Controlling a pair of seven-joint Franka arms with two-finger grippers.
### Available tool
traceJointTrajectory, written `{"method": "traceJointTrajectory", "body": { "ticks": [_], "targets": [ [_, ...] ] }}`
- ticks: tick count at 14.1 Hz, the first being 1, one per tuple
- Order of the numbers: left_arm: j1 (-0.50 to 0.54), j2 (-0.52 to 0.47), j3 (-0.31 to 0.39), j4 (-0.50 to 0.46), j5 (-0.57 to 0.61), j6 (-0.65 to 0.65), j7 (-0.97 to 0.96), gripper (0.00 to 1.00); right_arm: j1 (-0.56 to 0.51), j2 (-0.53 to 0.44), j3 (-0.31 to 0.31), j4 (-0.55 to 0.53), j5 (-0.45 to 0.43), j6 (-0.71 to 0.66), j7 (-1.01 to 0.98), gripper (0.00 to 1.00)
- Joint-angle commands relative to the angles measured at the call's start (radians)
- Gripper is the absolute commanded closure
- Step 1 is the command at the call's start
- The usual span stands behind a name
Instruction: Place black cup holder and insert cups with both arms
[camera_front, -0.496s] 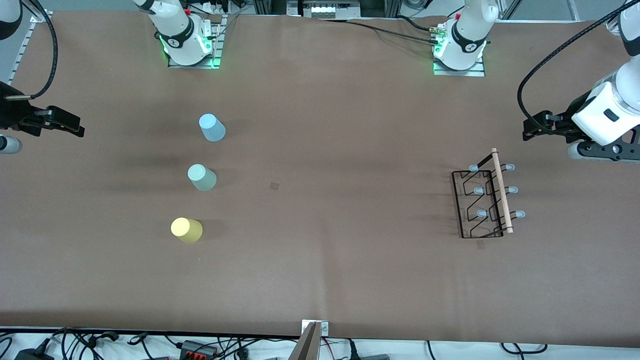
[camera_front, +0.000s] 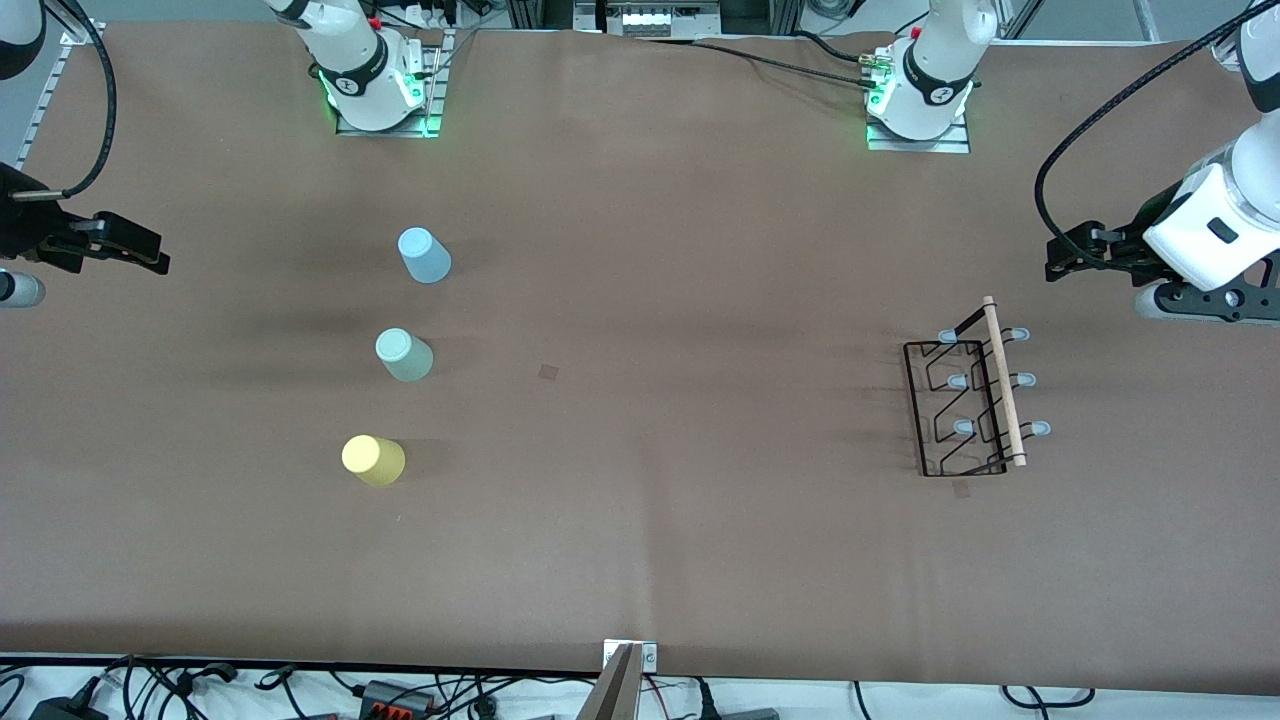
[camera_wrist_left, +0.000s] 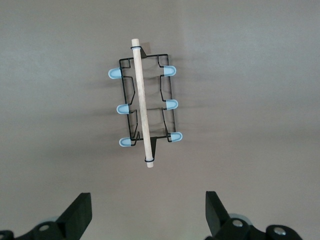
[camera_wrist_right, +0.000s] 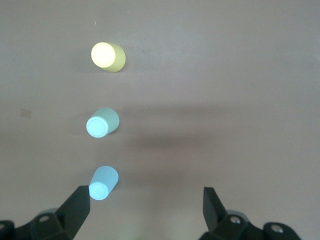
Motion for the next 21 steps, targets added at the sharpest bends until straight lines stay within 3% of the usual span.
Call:
{"method": "traceJointTrajectory", "body": {
  "ticks": [1, 5, 9, 11, 13, 17, 21],
  "targets": [
    [0.002, -0.001, 0.001, 0.013, -0.026, -0.01, 0.011, 0.0, -0.012, -0.002, 0.029, -0.01, 0.004, 0.006, -0.01, 0.0],
    [-0.001, 0.021, 0.001, 0.011, -0.026, -0.019, 0.017, 0.0, -0.013, 0.001, 0.048, -0.01, 0.004, 0.012, -0.012, 0.0],
    [0.009, 0.096, 0.002, -0.007, -0.021, -0.066, 0.019, 0.0, -0.012, 0.026, 0.049, -0.061, 0.002, 0.015, -0.013, 0.0],
    [0.014, 0.146, 0.002, -0.01, -0.021, -0.027, 0.011, 0.0, -0.013, 0.035, 0.067, -0.072, 0.001, 0.019, -0.027, 0.0],
    [0.014, 0.164, 0.002, -0.064, -0.021, 0.112, 0.007, 0.0, -0.012, 0.053, 0.069, -0.075, 0.001, 0.018, -0.023, 0.0],
    [0.019, 0.162, 0.004, -0.259, -0.012, 0.421, 0.008, 0.04, -0.012, 0.059, 0.071, -0.118, 0.002, 0.062, -0.023, 0.0],
    [0.022, 0.164, 0.008, -0.395, -0.01, 0.651, 0.021, 0.12, -0.012, 0.053, 0.071, -0.223, -0.001, 0.198, -0.01, 0.0]
  ]
}}
